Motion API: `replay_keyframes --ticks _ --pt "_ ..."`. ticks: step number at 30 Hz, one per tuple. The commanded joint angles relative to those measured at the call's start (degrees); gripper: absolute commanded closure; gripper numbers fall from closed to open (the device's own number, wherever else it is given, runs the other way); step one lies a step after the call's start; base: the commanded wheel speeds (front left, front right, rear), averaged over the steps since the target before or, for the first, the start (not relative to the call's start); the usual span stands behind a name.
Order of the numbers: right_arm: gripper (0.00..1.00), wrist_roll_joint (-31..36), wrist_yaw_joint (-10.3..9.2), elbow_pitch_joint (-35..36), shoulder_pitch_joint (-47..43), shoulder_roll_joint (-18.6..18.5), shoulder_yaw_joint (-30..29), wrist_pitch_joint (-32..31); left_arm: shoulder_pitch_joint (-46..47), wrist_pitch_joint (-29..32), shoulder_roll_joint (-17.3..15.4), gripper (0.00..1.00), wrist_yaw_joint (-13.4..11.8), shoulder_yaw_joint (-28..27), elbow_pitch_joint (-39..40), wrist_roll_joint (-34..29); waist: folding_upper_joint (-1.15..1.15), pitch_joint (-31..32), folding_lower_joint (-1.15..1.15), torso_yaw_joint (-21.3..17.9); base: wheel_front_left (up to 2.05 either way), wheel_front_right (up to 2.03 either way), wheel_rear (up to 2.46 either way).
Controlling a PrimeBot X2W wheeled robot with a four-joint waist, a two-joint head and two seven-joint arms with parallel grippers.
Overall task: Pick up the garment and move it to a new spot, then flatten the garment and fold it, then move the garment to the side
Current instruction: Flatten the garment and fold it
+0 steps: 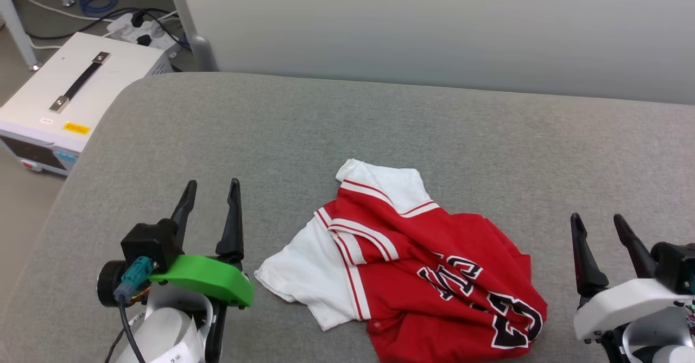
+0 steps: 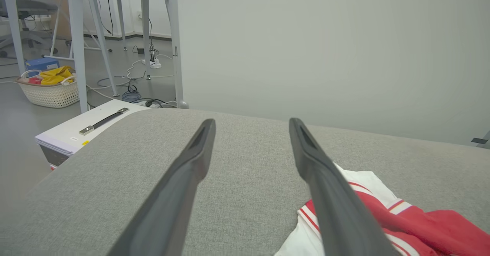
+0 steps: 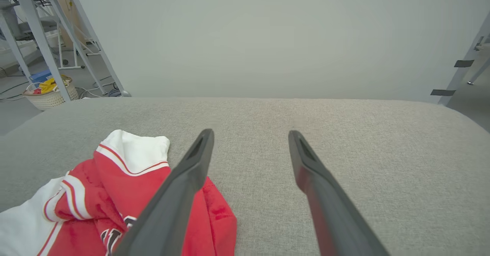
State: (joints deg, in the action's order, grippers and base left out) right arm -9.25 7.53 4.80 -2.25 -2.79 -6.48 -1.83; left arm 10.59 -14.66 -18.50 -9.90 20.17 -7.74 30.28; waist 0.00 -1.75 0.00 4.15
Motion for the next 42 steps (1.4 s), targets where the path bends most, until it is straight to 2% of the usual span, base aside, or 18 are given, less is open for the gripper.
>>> replay_keyframes --ticks 1,4,8,13,16,21,25,32,37,38,39,40,42 --pt "0.0 -1.6 -0.04 -1.4 0.3 -0.1 -0.5 -0.8 -0.9 -0.3 -0.4 0.0 0.4 0.2 0.5 -0.6 0.0 -0.3 0.0 1.3 0.0 0.0 0.0" --pt "0.0 -3.7 -0.04 -4.3 2.3 -0.5 -0.8 -2.7 -0.9 -0.3 -0.2 0.0 0.8 0.7 1.0 -0.8 0.0 -1.2 0.0 2.7 0.0 0.0 0.0" --pt "0.0 -6.9 -0.04 -9.9 7.5 -4.3 1.1 -6.7 -0.3 -0.3 0.4 0.0 1.0 1.5 1.7 -0.9 0.0 -3.0 0.0 4.7 0.0 0.0 0.0" --pt "0.0 -12.1 -0.04 -15.9 15.8 -10.9 9.4 -12.2 1.0 -0.3 1.7 0.0 1.4 2.2 2.0 -1.2 0.0 -5.0 0.0 7.6 0.0 0.0 0.0" --pt "0.0 -15.4 -0.04 -18.0 20.2 -14.0 15.1 -14.7 1.8 -0.3 2.5 0.0 1.6 2.6 2.2 -1.5 0.0 -6.1 0.0 9.4 0.0 0.0 0.0" --pt "0.0 -21.7 -0.04 -22.4 27.4 -19.1 25.6 -22.5 2.7 -0.3 4.1 0.0 2.2 2.7 2.8 -2.2 0.0 -8.0 0.0 12.1 0.0 0.0 0.0" --pt "0.0 -24.8 -0.04 -25.8 32.3 -22.3 31.7 -24.9 3.6 -0.3 5.5 0.0 3.1 2.4 3.0 -2.9 0.0 -9.9 0.0 13.9 0.0 0.0 0.0" --pt "0.0 -30.5 -0.04 -32.8 36.5 -24.4 40.8 -27.2 4.2 -0.3 7.7 0.0 4.6 1.6 2.8 -4.6 0.0 -11.6 0.0 15.3 0.0 0.0 0.0" --pt "0.0 -34.8 -0.04 -35.9 36.5 -24.9 48.6 -31.3 4.0 -0.3 8.8 0.0 5.5 0.6 2.1 -5.6 0.0 -11.8 0.0 15.5 0.0 0.0 0.0" --pt "0.35 -35.7 -0.04 -36.2 36.6 -25.1 50.2 -32.5 3.9 -0.3 9.0 0.0 5.7 0.4 1.9 -5.8 0.0 -11.7 0.0 15.4 0.0 0.0 0.0" --pt "0.93 -36.5 -0.04 -36.3 36.6 -25.2 51.3 -33.1 3.8 -0.3 9.2 0.0 5.8 0.2 1.8 -6.0 0.0 -11.7 0.0 15.4 0.0 0.0 0.0" --pt "1.0 -37.5 -0.04 -36.5 36.8 -25.3 51.9 -33.5 3.8 -0.3 9.3 0.0 5.9 0.1 1.7 -6.2 0.0 -11.7 0.0 15.3 0.0 0.0 0.0" --pt "1.0 -38.6 -0.04 -36.6 38.0 -25.7 53.1 -33.0 3.8 -0.3 9.7 0.0 6.3 -0.2 1.3 -6.6 0.0 -11.5 0.0 15.3 0.0 0.0 0.0"
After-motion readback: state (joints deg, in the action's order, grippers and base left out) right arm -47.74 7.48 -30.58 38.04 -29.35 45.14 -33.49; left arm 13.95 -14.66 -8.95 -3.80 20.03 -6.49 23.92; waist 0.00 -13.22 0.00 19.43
